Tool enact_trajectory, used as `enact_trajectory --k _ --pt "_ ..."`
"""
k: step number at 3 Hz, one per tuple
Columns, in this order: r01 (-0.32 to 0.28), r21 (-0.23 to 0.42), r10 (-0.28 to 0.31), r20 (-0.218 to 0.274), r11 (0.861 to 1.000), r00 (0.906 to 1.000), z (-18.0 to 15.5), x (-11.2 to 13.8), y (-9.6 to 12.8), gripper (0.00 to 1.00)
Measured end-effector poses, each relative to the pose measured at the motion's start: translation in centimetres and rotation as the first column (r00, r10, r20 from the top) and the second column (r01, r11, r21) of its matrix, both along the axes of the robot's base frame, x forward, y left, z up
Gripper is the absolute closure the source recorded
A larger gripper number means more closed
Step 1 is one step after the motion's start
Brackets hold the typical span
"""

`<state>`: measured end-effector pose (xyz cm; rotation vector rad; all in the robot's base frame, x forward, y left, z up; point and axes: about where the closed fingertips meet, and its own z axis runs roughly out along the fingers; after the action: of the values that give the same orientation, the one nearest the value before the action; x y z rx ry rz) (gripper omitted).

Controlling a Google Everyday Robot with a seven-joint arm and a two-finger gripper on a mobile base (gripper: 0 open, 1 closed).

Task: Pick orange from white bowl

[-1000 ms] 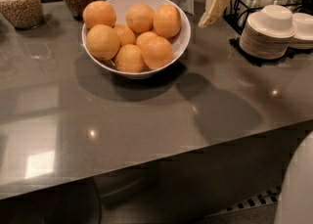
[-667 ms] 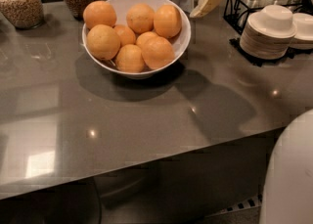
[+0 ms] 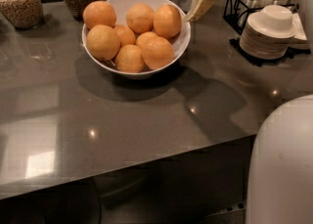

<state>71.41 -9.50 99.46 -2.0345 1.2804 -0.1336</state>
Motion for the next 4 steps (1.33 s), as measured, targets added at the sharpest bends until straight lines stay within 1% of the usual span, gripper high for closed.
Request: enact_trajectory --k 1,2,3,4 --pt "-0.029 0.01 0.03 -0.02 1.0 0.9994 -0.7 0.1 1.0 0.4" --pt "-0.05 0.021 0.051 -0.041 0.999 0.9979 -1.5 0.3 1.8 0.35" --pt "-0.07 0.026 0.072 -0.062 0.997 0.9955 -2.4 0.4 2.5 0.35" --pt "-0.093 0.027 0.094 -0.072 0.995 0.9929 -3.1 0.4 3.2 0.36"
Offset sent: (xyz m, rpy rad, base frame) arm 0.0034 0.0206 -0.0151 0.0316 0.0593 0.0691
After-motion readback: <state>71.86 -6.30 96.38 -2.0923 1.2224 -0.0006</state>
